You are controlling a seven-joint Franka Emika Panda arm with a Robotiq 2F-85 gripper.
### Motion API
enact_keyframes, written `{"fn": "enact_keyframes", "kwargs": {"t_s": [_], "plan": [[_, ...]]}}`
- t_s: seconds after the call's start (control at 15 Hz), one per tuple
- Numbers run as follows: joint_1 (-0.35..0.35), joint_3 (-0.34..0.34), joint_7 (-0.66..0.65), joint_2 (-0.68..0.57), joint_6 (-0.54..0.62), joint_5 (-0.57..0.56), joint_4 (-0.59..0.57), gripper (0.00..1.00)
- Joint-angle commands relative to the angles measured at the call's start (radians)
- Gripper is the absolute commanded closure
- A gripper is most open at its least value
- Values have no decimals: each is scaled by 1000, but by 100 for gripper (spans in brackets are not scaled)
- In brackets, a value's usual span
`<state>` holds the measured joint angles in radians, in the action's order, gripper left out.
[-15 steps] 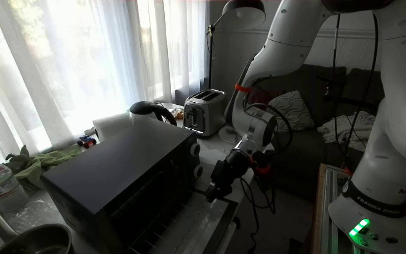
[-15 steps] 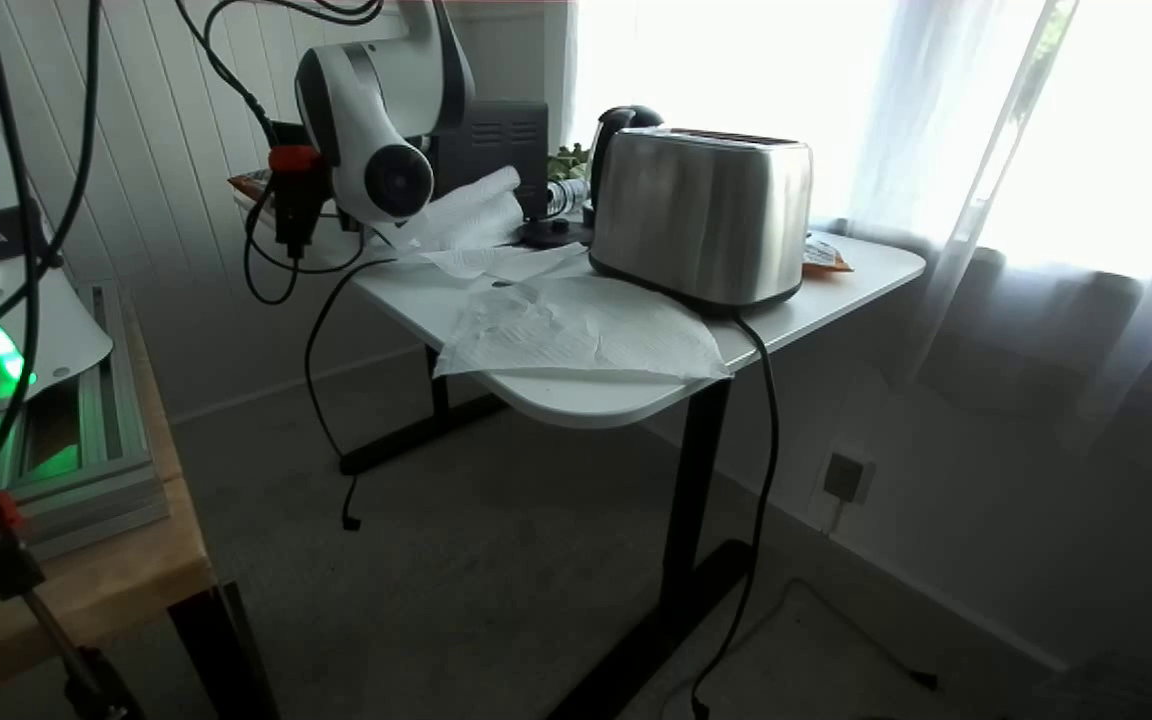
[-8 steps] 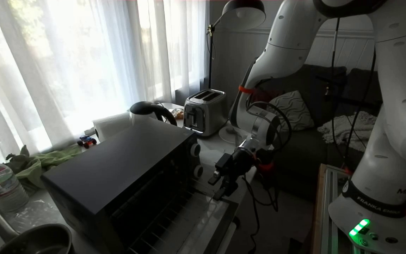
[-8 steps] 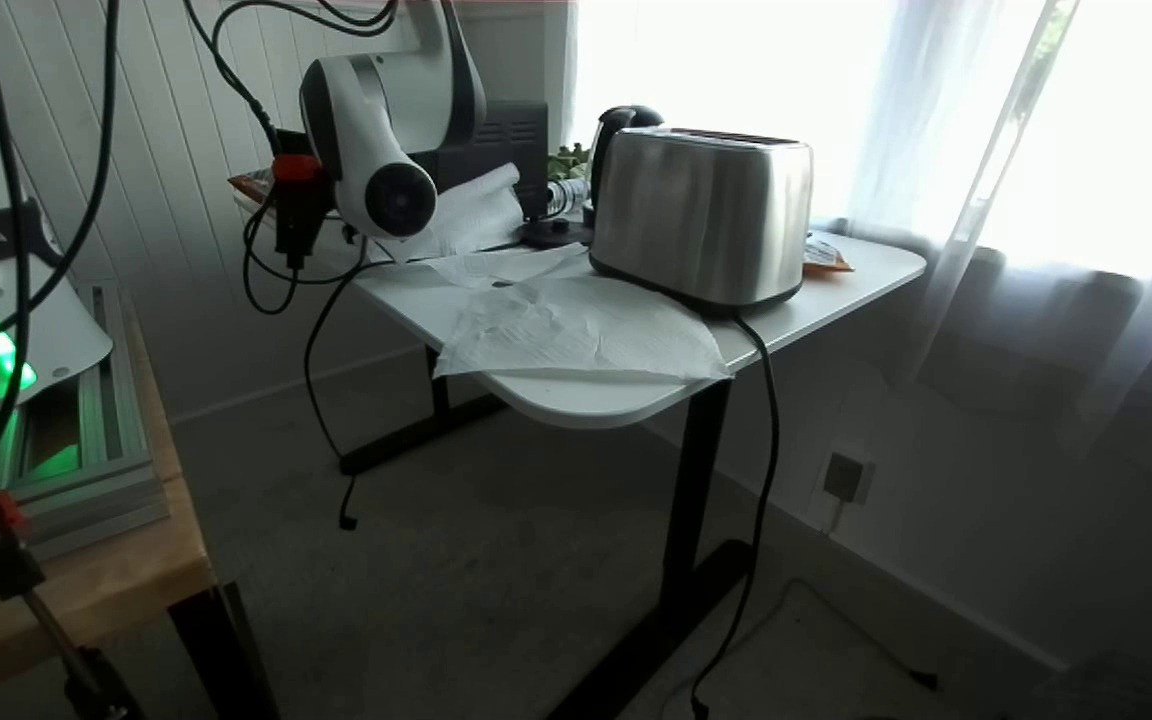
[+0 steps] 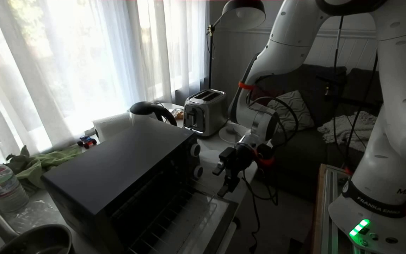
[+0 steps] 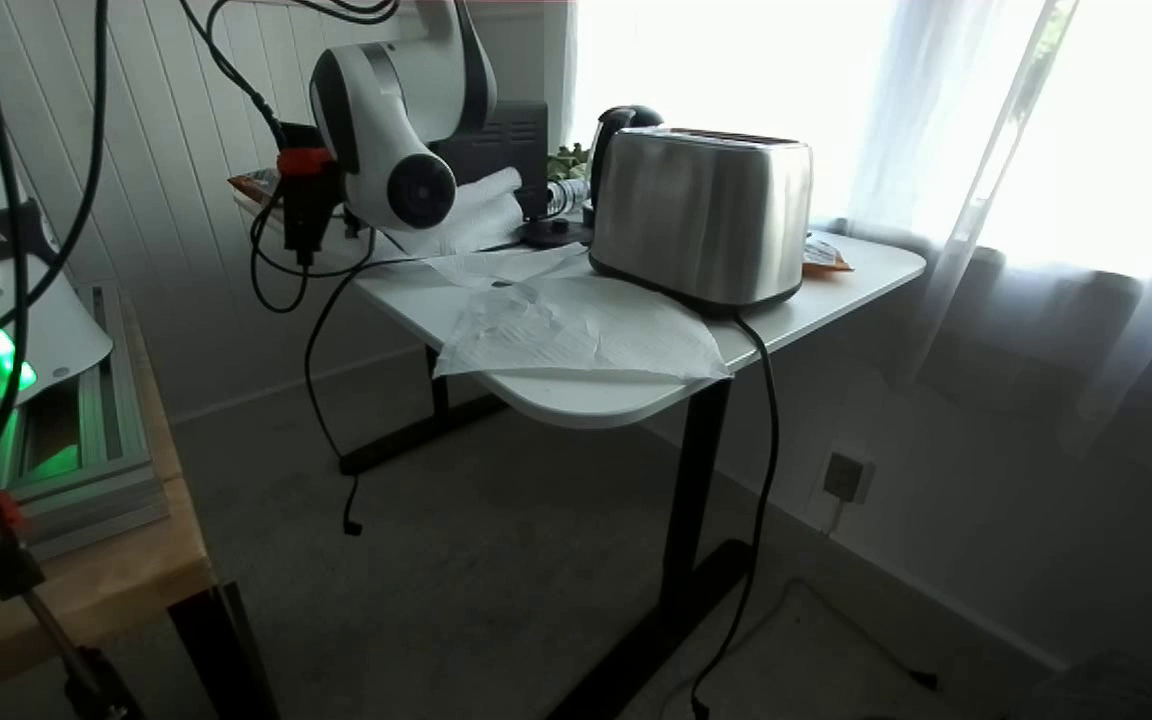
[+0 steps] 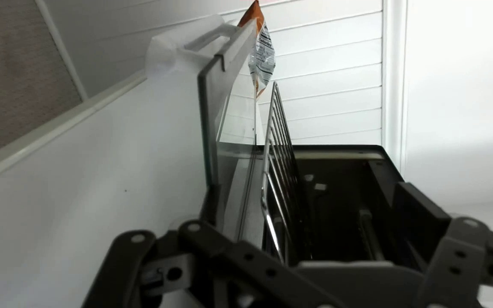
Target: Pull the bottom tray completely out of the oven
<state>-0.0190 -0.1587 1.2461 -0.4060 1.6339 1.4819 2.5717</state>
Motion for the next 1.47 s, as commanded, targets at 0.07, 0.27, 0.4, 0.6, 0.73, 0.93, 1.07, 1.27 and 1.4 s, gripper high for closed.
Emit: {"fn": "enact_keyframes", "kwargs": {"t_s": [0.07, 0.27, 0.4, 0.6, 0.73, 0.93, 1.07, 1.27, 1.4], "plan": [[-46, -16, 7, 44, -23, -87, 3, 0], [-59, 3, 13, 28, -73, -93, -21, 0], [-51, 9, 1, 22, -89, -94, -33, 0], [-38, 24, -14, 15, -99, -95, -44, 0], [-27, 32, -32, 4, -76, -96, -52, 0], [-20, 43, -36, -14, -67, -91, -63, 0], [-14, 49, -36, -26, -60, -89, -72, 0], [-3, 59, -34, -51, -54, -82, -93, 0], [2, 65, -34, -63, -49, -80, -107, 0]]}}
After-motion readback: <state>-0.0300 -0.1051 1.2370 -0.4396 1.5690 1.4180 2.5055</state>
